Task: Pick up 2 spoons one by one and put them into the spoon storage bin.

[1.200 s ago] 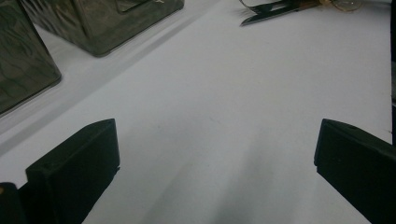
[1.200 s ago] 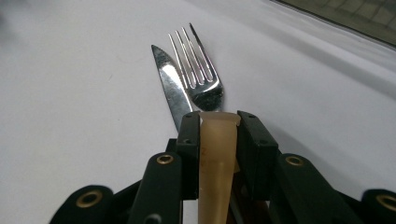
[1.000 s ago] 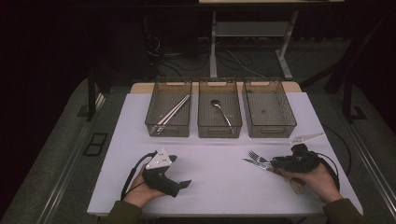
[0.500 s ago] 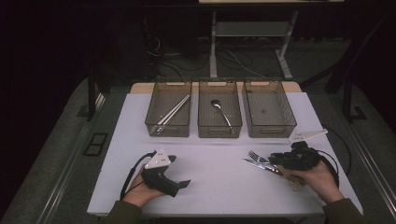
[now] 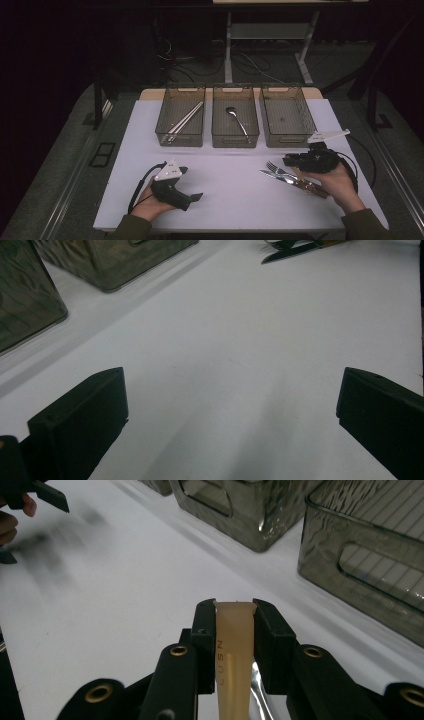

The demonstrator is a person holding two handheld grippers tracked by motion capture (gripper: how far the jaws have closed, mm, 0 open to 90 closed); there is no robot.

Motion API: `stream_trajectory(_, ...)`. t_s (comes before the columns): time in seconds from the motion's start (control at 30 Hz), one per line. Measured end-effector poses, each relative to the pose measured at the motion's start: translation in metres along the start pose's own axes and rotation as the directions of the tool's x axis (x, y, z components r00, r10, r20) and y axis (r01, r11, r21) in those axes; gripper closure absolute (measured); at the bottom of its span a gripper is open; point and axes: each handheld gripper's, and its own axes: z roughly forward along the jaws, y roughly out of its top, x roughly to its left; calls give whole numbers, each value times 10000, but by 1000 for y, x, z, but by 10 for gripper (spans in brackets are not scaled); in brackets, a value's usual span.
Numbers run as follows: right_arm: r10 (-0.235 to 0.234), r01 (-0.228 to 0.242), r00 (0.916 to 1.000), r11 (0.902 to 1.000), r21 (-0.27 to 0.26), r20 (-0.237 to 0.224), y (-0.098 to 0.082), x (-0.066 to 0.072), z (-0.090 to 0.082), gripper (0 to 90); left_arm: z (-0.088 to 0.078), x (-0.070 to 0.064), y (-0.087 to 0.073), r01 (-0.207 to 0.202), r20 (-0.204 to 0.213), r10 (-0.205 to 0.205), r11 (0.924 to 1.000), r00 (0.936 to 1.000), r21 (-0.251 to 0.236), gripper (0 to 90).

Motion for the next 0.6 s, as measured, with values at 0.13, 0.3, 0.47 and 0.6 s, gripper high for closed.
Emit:
stream_trajectory(0.13,-40,40,10000,9999,-139,-46,9,1,4,730,0,0,0,6,-7,-6,10000,10000,23,0)
stream_trajectory(0.3,-171,168,9998,9996,-236,-117,19,4,11,730,0,-1,0,7,66,-7,10000,10000,18,0)
stream_trajectory(0.47,-295,291,9995,9991,-318,-132,30,6,18,730,1,-2,1,-53,116,52,10000,9999,50,0)
stream_trajectory(0.6,-352,346,9993,9985,-435,-135,38,7,22,730,2,-2,1,-27,139,27,10000,9999,24,0)
